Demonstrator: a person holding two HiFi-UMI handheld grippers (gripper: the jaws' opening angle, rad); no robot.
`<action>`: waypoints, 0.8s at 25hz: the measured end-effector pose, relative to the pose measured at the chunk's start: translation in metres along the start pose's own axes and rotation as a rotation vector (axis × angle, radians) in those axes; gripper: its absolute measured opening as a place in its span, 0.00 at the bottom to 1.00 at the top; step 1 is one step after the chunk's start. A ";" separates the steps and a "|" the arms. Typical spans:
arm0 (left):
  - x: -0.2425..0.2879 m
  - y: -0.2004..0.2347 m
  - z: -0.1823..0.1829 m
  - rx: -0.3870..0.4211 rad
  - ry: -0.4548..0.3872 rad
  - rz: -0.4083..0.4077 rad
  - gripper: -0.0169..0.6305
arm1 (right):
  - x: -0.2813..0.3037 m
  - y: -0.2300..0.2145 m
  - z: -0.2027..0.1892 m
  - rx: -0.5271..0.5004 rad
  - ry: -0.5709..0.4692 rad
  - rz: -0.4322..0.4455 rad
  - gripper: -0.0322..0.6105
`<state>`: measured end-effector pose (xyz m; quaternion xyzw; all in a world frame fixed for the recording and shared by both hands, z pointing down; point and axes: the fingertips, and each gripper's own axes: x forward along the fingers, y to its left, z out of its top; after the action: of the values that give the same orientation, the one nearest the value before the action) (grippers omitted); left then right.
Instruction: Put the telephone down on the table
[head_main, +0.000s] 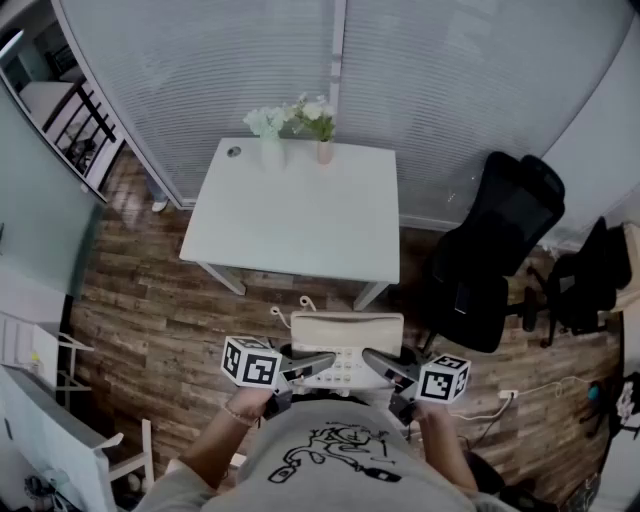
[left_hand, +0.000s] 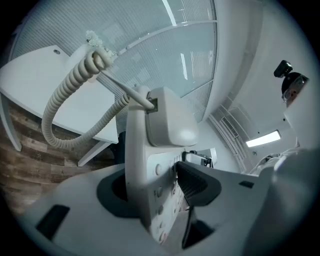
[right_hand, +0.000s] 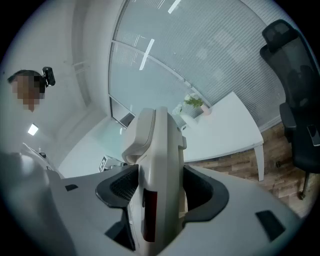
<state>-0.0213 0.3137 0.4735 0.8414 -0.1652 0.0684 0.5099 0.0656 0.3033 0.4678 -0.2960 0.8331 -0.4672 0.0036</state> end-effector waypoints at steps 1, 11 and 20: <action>0.000 0.000 0.001 0.000 -0.001 0.000 0.37 | 0.001 0.000 0.001 -0.001 -0.001 0.001 0.51; 0.005 -0.001 0.004 0.002 -0.007 0.012 0.37 | -0.001 -0.004 0.005 -0.001 -0.004 0.010 0.51; 0.023 -0.006 -0.002 -0.007 -0.004 0.027 0.37 | -0.017 -0.016 0.004 0.013 0.001 0.017 0.51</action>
<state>0.0025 0.3134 0.4764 0.8375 -0.1779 0.0732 0.5115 0.0889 0.3024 0.4732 -0.2884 0.8327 -0.4727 0.0089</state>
